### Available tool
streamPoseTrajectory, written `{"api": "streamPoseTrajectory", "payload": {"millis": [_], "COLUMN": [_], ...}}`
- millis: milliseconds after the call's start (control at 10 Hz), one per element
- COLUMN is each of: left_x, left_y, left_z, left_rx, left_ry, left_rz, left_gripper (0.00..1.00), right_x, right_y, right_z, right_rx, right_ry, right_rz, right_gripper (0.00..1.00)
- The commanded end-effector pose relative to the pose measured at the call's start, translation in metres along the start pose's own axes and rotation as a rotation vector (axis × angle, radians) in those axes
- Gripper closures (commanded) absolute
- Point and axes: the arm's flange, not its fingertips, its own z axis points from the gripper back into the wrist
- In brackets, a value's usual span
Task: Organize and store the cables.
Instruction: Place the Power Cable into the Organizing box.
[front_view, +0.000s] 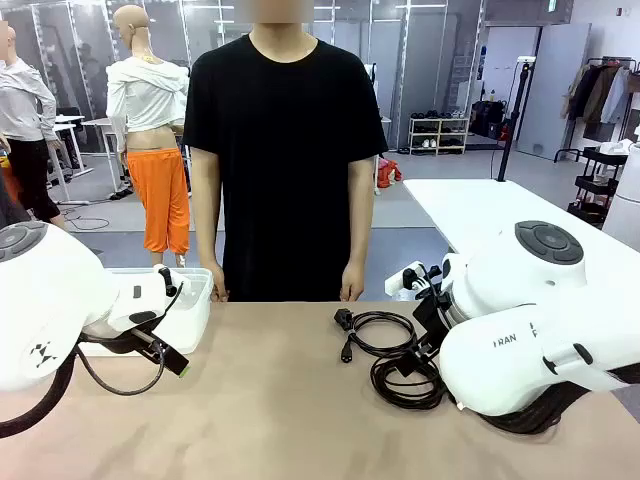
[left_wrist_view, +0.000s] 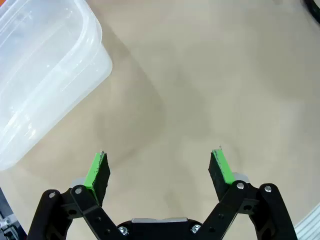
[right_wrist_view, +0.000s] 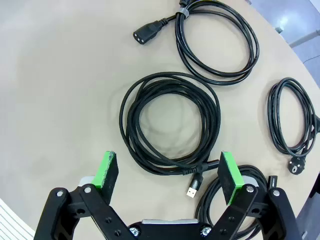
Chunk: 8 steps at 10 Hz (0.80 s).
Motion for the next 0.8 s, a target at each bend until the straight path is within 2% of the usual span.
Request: {"api": "streamPoseTrajectory", "payload": {"millis": [0,700], "left_x": [0.0001,0.0001], "left_y": [-0.0002,-0.0002], "left_z": [0.0000,0.0000], "left_rx": [0.000,0.000], "left_ry": [0.000,0.000], "left_rz": [0.000,0.000], "left_gripper": [0.00,0.00], "right_x": [0.0000,0.0000], "right_y": [0.0000,0.0000], "right_z": [0.0000,0.0000], "right_rx": [0.000,0.000], "right_ry": [0.000,0.000], "right_rz": [0.000,0.000], "right_gripper": [0.00,0.00]}}
